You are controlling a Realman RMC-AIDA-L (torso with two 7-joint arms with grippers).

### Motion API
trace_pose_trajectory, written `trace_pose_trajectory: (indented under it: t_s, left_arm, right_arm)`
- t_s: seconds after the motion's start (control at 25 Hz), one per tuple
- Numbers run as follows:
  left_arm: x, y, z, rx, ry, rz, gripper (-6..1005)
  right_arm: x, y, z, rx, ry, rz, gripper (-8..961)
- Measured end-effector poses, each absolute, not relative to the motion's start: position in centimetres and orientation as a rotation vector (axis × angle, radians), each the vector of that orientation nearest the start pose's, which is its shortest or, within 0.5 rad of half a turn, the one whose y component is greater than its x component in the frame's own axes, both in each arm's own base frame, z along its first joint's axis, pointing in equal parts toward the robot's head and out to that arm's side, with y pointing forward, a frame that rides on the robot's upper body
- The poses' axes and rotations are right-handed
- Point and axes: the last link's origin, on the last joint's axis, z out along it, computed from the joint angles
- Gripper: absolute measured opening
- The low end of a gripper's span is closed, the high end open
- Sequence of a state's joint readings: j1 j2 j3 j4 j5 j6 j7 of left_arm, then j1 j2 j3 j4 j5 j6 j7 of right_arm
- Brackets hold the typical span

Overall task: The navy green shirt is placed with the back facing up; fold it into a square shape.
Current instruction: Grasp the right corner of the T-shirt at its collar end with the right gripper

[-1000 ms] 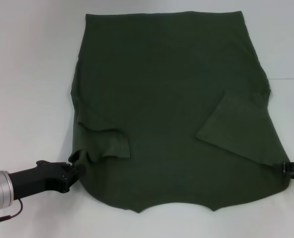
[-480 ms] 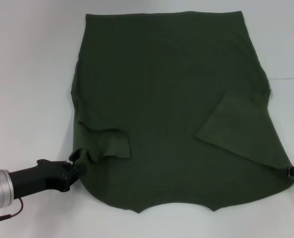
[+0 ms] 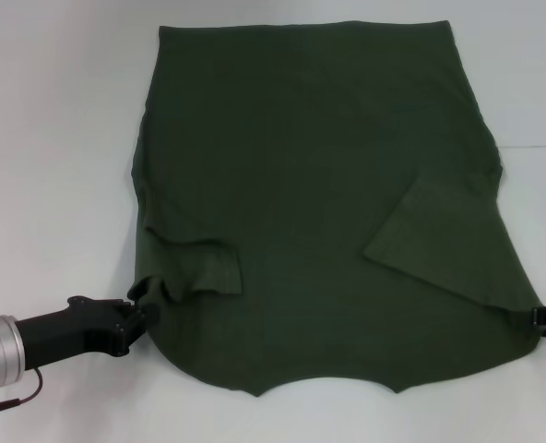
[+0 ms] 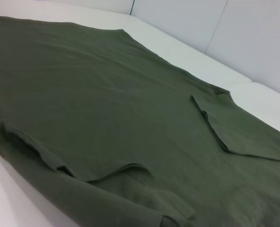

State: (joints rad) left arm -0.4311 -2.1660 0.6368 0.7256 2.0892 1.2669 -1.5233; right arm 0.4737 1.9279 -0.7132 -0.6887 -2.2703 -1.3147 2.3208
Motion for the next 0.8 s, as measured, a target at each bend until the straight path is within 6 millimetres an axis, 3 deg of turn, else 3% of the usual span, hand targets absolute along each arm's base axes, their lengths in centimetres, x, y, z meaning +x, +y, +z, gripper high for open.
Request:
trace_pose_trajectory:
  t_s: [0.36,0.6,0.68,0.8]
  left_arm:
    - [-31.14,32.55,-1.51,-2.412,-0.968,-0.502,55]
    - [-31.14,32.54,-1.53,-2.412,-0.969,-0.502,55]
    - [-31.15,32.54,-1.53,-2.412,-0.969,-0.502,55]
    - [-31.15,32.54,-1.54,-2.413,-0.97,-0.502,55]
  right_arm:
    - [35.8,33.59,6.26,-2.013,1.796,0.306,519]
    - [36.14,33.64,6.43,-1.981,1.808,0.293,266]
    - [36.24,33.72,6.45,-1.972,1.808,0.282,63]
    - [36.2,33.79,6.34,-1.974,1.805,0.274,46]
